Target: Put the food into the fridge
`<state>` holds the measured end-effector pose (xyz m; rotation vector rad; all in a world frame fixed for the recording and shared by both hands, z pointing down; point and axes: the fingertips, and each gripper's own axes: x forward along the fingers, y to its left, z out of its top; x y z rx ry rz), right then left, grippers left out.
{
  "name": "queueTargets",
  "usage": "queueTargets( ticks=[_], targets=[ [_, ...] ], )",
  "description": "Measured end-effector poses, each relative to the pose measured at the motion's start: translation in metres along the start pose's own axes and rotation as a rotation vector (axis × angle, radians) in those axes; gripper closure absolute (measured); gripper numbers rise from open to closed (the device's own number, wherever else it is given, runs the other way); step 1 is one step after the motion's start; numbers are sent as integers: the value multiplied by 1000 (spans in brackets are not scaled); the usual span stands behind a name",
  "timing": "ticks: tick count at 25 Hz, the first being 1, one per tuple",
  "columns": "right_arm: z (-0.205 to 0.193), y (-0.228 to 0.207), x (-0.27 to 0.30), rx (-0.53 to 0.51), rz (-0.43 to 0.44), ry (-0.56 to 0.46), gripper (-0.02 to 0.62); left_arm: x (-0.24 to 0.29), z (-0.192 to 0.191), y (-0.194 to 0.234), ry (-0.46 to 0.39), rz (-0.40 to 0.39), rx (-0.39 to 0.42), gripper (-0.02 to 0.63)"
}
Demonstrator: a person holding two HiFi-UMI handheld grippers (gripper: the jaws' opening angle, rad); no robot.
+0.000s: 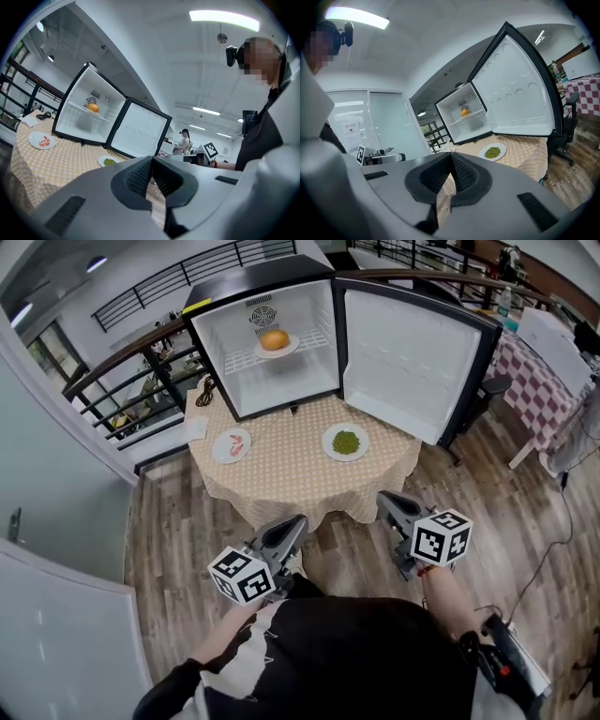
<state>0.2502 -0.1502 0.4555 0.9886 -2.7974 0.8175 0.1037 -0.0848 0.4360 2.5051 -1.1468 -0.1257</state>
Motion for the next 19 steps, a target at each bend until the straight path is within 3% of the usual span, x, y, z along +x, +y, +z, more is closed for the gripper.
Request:
queueTargets(
  ticks=[19],
  targets=[
    [-13,6,-2,-22,-2,0,578,-19,-18,4,5,30,-19,592]
  ],
)
